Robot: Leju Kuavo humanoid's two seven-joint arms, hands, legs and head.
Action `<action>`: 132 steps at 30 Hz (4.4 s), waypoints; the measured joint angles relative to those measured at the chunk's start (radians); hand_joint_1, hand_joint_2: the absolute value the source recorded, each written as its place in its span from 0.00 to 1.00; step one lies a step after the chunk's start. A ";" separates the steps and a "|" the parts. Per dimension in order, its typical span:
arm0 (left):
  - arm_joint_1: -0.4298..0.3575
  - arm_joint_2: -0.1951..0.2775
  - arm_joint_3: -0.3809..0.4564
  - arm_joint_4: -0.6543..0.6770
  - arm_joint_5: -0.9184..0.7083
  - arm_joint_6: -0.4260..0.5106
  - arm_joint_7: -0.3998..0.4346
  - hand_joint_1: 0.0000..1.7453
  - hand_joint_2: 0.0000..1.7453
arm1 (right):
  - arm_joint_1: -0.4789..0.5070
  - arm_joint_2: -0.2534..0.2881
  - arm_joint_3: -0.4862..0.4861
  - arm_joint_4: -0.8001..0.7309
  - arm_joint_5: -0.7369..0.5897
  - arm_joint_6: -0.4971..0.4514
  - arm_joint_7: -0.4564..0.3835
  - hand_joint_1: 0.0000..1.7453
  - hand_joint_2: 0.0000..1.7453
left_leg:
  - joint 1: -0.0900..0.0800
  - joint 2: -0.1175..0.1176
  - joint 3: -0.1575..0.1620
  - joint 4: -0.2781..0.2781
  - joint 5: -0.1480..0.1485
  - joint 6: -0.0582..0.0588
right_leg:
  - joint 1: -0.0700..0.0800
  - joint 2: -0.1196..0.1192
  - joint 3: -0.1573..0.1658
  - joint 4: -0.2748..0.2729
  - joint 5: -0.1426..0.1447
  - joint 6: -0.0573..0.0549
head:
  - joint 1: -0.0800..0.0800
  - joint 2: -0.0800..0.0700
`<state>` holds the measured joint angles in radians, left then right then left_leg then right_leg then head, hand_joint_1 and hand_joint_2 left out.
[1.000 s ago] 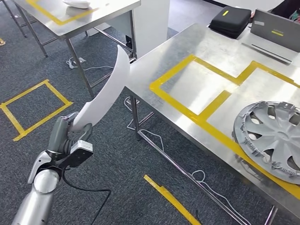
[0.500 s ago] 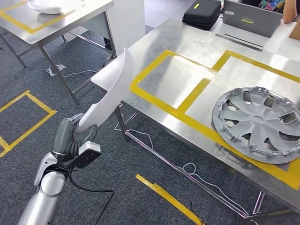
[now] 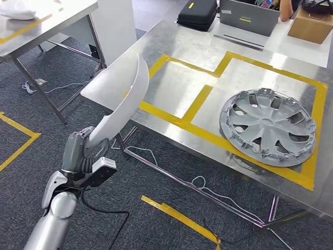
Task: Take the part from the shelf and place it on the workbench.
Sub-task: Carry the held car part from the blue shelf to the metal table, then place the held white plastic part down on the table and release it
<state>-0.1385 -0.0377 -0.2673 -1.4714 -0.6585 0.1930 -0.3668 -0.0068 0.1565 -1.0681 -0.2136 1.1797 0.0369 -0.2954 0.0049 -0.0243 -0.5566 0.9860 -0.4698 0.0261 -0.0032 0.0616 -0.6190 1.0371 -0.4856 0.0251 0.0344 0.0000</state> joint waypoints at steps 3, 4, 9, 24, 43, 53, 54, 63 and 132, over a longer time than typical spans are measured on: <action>-0.002 -0.003 -0.002 0.002 -0.019 0.013 0.008 1.00 1.00 | -0.005 0.000 -0.002 0.000 0.003 0.000 -0.001 0.00 1.00 | -0.002 0.027 0.000 -0.002 0.000 0.009 | -0.001 -0.047 -0.091 0.189 -0.090 0.009 | 0.005 0.000; -0.002 -0.003 -0.002 0.003 -0.024 0.016 0.012 1.00 1.00 | -0.006 0.000 -0.002 0.000 0.004 0.000 -0.001 0.00 1.00 | -0.004 0.037 0.000 -0.002 0.000 0.010 | -0.002 -0.052 -0.113 0.237 -0.104 0.012 | 0.005 0.000; -0.009 -0.007 -0.005 0.008 -0.040 0.032 0.031 1.00 1.00 | -0.008 0.000 -0.004 0.000 0.006 0.000 -0.003 0.00 1.00 | -0.008 0.062 0.002 0.001 -0.005 0.002 | -0.004 -0.077 0.011 0.014 0.003 0.010 | 0.005 0.000; -0.058 -0.011 -0.005 0.064 -0.096 0.055 0.095 1.00 1.00 | -0.011 0.001 -0.008 0.000 0.024 0.005 -0.022 0.00 1.00 | -0.008 0.067 0.002 0.001 -0.003 -0.015 | 0.007 -0.080 0.045 -0.043 0.011 -0.010 | 0.002 0.000; -0.124 -0.014 -0.005 0.146 -0.106 0.052 0.122 1.00 1.00 | -0.012 0.001 -0.008 0.000 0.037 0.005 -0.024 0.00 1.00 | -0.013 0.067 0.000 0.005 -0.003 -0.013 | 0.000 -0.081 0.046 -0.045 0.016 -0.008 | 0.002 0.000; -0.146 -0.025 -0.004 0.170 -0.116 0.045 0.134 1.00 1.00 | -0.012 0.002 -0.009 0.000 0.046 0.002 -0.023 0.00 1.00 | 0.003 0.069 0.036 -0.055 0.015 0.002 | -0.024 -0.063 -0.102 0.216 -0.075 0.036 | 0.006 0.000; -0.146 -0.026 -0.004 0.174 -0.116 0.044 0.134 1.00 1.00 | -0.011 0.002 -0.009 0.000 0.046 0.002 -0.023 0.00 1.00 | 0.007 0.069 0.040 -0.052 0.011 -0.006 | -0.031 -0.065 -0.089 0.181 -0.044 0.043 | 0.006 0.000; -0.159 -0.028 -0.003 0.187 -0.116 0.045 0.136 1.00 1.00 | -0.011 0.004 -0.010 0.002 0.054 0.003 -0.025 0.00 1.00 | 0.025 0.058 0.024 0.040 -0.062 -0.059 | -0.029 -0.056 0.030 -0.009 -0.004 -0.001 | -0.003 0.000; -0.352 0.000 0.041 0.494 -0.407 0.139 0.342 1.00 1.00 | -0.027 0.003 -0.027 0.004 0.090 0.026 -0.032 0.00 1.00 | -0.017 0.034 -0.048 0.010 0.042 0.003 | -0.004 -0.063 0.045 -0.034 0.001 -0.001 | -0.017 0.000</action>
<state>-0.4901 -0.0373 -0.2258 -0.9769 -1.0653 0.3319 -0.0252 -0.0337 0.1591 -1.0956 -0.2094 1.2694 0.0629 -0.3269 -0.0116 0.0101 -0.6050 0.9961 -0.4282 0.0287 -0.0068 -0.0011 -0.5735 1.0033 -0.4844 0.0241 0.0175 0.0000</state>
